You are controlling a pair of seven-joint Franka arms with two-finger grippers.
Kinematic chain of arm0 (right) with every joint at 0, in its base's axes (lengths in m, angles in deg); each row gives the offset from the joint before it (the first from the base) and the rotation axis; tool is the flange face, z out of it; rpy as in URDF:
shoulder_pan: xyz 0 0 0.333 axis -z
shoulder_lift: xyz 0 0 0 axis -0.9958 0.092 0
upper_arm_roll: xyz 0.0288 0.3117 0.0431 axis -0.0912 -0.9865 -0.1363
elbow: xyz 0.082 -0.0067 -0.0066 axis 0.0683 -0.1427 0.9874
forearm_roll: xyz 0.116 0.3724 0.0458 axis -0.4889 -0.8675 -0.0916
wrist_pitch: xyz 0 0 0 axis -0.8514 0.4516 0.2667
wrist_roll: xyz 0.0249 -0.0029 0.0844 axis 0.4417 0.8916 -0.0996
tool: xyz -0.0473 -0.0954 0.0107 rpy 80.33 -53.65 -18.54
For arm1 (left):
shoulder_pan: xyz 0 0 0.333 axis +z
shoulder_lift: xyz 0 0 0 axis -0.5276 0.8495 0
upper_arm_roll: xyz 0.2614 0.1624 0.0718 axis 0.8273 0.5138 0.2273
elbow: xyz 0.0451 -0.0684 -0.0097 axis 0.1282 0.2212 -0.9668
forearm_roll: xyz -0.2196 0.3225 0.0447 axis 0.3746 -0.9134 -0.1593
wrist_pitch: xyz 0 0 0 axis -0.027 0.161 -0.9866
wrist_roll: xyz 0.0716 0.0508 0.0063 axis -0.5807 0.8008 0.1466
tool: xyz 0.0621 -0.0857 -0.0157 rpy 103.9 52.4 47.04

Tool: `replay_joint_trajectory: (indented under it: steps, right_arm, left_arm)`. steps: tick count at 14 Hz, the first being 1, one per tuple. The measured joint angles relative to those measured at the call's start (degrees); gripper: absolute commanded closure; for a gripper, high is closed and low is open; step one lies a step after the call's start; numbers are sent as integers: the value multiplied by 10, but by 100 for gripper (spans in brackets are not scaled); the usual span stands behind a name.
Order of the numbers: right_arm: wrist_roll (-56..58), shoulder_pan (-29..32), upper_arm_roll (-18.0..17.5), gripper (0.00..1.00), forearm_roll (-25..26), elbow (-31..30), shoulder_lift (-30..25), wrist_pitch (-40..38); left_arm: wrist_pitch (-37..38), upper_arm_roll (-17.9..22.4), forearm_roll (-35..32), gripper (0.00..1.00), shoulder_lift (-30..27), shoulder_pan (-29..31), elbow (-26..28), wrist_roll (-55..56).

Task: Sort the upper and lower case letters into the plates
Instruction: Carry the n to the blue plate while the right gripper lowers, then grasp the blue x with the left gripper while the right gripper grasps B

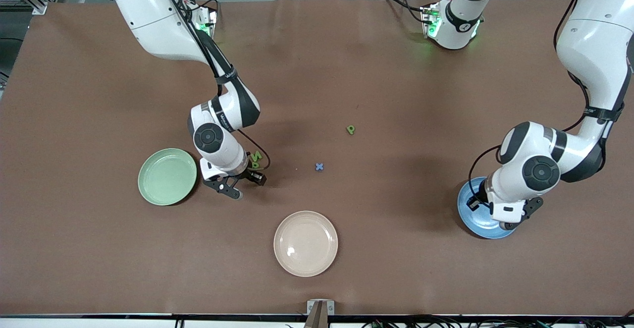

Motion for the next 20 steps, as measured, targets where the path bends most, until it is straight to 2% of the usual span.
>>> replay_joint_trajectory:
  steps: [1, 2, 6, 10, 13, 15, 18, 20]
  right_arm:
    - [0, 0, 0, 27, 0, -3, 0, 0]
    - [0, -1, 0, 27, 0, -7, 1, 1]
    - [0, -1, 0, 27, 0, -28, 2, 34]
    - [-2, -2, 0, 29, 0, -31, 1, 39]
    - [-22, -17, 0, 33, 0, -39, -4, 33]
    - [-32, -32, 0, 39, 0, -40, -9, 17]
    - [-37, -41, 0, 49, 0, -43, -17, 0]
    - [-37, -41, 2, 50, 0, -46, -20, 0]
  left_arm:
    - [0, 0, 0, 32, 3, 5, 0, -2]
    - [0, 0, 0, 1, 6, 8, 0, -4]
    - [0, -3, 0, 0, 11, 8, 0, 8]
    - [22, -52, 0, 0, 11, -24, 1, 113]
    - [24, -65, 0, 0, 11, -113, 0, 235]
    - [23, -65, 1, 1, 14, -179, -15, 304]
    - [23, -43, 1, 4, 42, -284, -75, 412]
    - [12, -25, 1, 8, 68, -330, -106, 466]
